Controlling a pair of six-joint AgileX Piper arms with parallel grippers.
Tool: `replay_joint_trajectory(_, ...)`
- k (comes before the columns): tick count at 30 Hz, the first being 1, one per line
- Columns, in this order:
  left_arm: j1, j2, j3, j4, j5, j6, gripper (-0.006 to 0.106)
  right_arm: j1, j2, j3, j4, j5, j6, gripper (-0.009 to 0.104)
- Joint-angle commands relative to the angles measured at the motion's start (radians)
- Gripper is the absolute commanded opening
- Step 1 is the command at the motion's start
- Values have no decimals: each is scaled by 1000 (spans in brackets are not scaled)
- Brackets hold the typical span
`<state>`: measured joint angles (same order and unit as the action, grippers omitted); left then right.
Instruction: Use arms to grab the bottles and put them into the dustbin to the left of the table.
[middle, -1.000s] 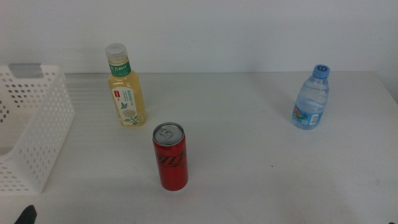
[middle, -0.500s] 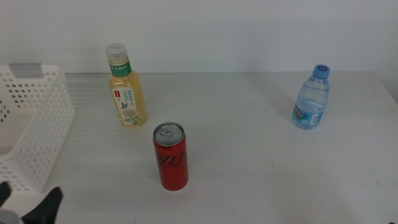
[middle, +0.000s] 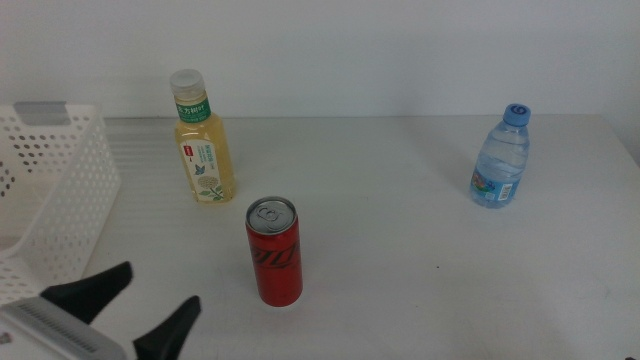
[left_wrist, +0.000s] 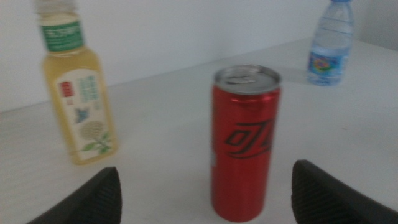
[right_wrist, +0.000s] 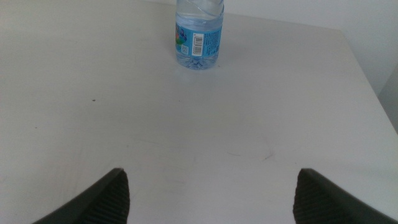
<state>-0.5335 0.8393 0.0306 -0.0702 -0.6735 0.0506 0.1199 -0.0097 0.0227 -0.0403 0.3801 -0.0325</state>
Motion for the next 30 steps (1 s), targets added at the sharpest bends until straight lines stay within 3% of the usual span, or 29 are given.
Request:
replay_joint_trajectory(1,-41,65,4,-16,-157,-12,90,-6,-27,-2,-15,-74,-10,74)
replay_joint_trajectory(14,-96,429,5,-14,-574,-51,90,-6,-27,-2,-15,-74,-10,74)
replay_joint_trajectory(30,-96,547,5,5,-636,-100,90,-6,-27,-2,-15,-74,-10,74)
